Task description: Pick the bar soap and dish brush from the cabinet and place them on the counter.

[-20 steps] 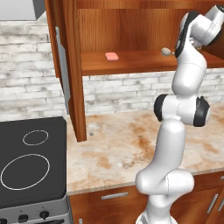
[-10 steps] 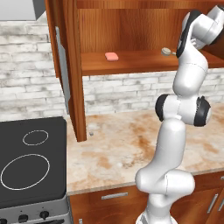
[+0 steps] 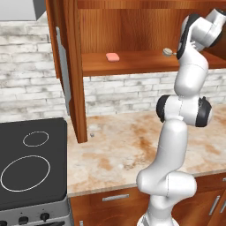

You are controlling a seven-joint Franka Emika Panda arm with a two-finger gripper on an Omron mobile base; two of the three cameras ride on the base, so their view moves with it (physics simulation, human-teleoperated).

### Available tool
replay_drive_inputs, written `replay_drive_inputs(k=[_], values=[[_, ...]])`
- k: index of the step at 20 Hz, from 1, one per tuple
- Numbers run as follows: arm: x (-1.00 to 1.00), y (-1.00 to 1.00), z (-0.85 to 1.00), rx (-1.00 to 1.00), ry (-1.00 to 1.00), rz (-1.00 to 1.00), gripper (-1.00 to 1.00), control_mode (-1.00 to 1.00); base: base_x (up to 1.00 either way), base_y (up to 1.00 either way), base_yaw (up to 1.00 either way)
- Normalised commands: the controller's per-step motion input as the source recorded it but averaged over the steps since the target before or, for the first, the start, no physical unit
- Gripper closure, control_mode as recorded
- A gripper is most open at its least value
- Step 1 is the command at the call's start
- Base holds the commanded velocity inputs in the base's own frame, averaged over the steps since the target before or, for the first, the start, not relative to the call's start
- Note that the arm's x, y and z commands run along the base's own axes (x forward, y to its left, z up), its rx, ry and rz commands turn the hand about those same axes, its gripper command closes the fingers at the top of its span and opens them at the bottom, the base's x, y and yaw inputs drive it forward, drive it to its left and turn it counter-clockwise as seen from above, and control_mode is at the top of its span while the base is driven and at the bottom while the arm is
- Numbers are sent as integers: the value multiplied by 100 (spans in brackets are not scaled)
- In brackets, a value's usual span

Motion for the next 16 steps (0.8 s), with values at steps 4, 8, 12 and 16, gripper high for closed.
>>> replay_drive_inputs(k=[4, 8, 12, 16], values=[[23, -1, -11, 0, 1, 0, 100, -100, 0, 0, 0], [0, 2, -12, 0, 1, -1, 100, -100, 0, 0, 0], [0, 0, -5, 0, 3, 0, 100, -100, 0, 0, 0], [-7, 2, 5, 0, -1, 0, 100, -100, 0, 0, 0]])
